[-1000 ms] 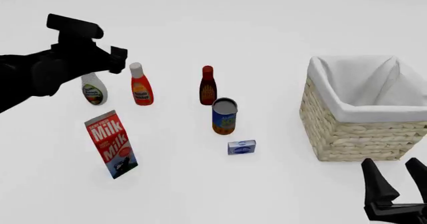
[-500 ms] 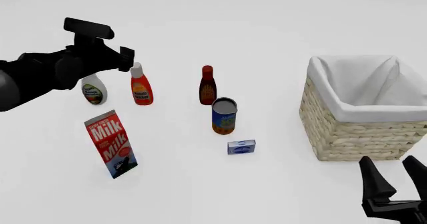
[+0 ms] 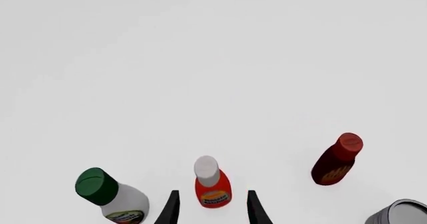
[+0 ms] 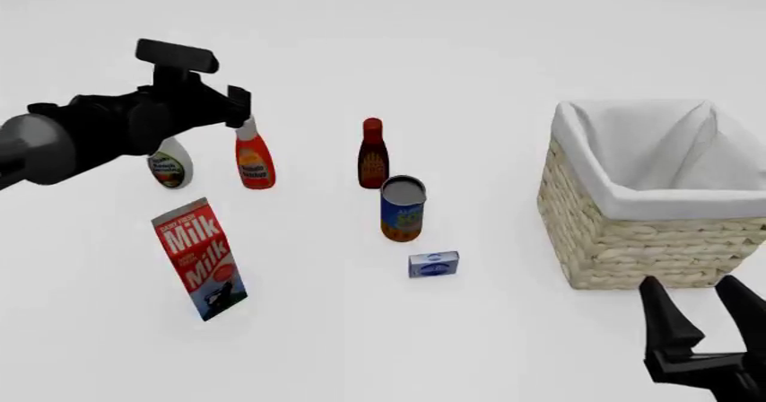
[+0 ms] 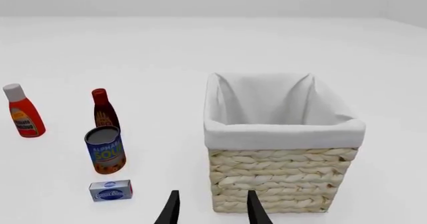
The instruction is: Pick the ketchup and place it in the basket.
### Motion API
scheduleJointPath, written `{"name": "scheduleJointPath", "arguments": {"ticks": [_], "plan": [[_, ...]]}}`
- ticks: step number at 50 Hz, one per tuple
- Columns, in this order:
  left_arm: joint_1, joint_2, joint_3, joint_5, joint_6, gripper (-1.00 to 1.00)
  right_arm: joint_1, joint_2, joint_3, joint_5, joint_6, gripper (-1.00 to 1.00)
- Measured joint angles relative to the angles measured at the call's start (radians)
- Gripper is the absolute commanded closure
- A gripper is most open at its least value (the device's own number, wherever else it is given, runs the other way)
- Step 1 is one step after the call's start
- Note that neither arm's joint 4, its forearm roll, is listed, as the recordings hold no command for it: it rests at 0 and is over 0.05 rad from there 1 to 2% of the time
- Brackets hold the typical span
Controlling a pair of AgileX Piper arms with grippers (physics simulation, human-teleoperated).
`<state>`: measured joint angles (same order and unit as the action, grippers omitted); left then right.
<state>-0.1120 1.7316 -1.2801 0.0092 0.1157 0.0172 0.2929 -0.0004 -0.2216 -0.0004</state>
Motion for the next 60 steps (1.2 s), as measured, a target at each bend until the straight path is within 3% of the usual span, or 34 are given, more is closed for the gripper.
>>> {"name": "scheduleJointPath", "arguments": {"ticks": [60], "plan": [[0.008, 0.199, -0.126, -0.049, -0.06, -1.0, 0.004, 0.111, 0.0, -0.082, -0.014, -1.0]]}}
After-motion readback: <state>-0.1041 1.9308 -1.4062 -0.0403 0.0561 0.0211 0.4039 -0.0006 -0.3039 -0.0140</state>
